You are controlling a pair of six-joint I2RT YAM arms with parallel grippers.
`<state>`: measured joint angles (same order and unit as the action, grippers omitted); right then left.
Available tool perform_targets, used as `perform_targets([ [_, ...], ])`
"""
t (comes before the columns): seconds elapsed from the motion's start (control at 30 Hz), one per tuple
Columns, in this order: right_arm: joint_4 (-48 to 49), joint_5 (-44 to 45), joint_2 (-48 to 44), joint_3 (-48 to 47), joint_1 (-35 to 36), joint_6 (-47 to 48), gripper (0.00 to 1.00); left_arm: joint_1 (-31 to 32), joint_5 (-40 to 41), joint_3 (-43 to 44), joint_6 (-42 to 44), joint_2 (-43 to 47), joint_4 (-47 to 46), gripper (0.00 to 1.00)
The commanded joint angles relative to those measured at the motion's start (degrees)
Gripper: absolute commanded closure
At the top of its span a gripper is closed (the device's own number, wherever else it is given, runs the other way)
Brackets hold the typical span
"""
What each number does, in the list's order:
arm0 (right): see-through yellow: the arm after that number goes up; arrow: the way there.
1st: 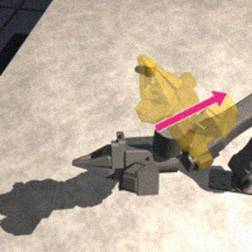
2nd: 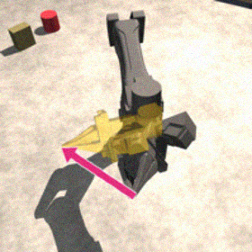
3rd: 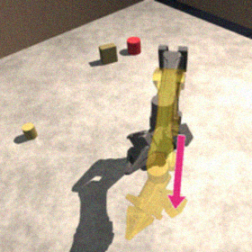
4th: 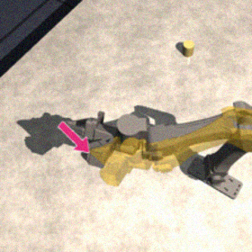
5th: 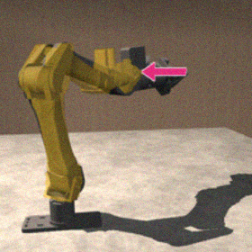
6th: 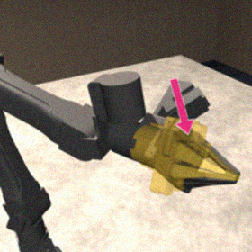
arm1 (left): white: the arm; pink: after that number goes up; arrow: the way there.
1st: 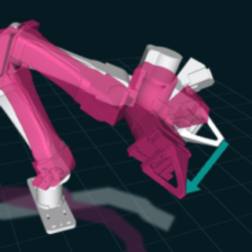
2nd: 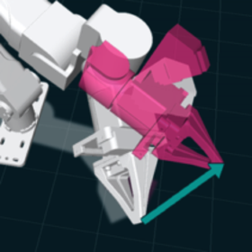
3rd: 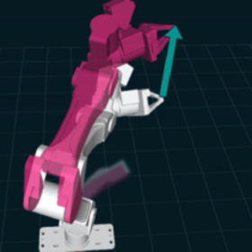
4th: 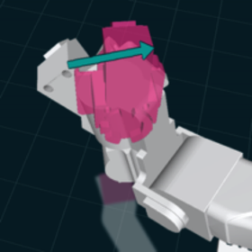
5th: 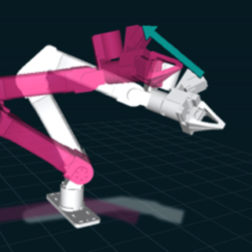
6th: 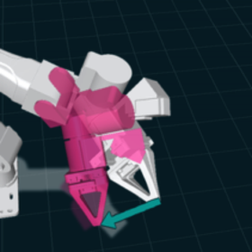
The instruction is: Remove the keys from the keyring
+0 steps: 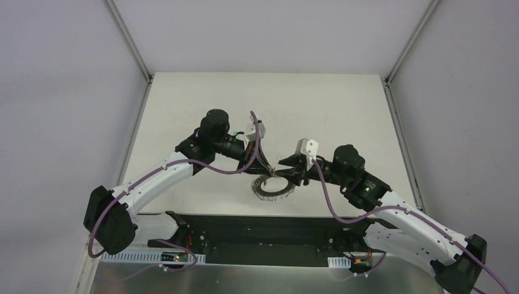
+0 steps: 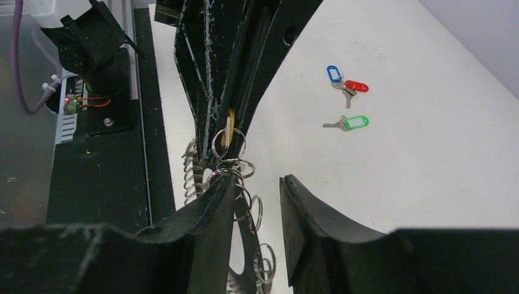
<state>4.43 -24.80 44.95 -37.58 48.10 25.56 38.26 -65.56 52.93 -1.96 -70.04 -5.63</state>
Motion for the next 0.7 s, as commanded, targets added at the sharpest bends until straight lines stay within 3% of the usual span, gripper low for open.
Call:
perform_targets([
  [0.0, 4.32, -5.48, 0.33, -1.4, -0.42, -0.53, 0.6, 0.8, -5.14, 2.71, 1.43, 0.85, -1.75, 1.0],
  [0.4, 5.07, -15.02, 1.44, -0.64, -0.47, -0.16, 0.61, 1.53, -6.75, 2.62, 2.83, 0.98, -1.75, 1.0],
  [0.67, 3.74, -16.64, 2.86, -1.32, -0.5, -0.91, 0.74, 1.53, -5.94, 2.4, 4.06, 1.8, -1.18, 1.0],
])
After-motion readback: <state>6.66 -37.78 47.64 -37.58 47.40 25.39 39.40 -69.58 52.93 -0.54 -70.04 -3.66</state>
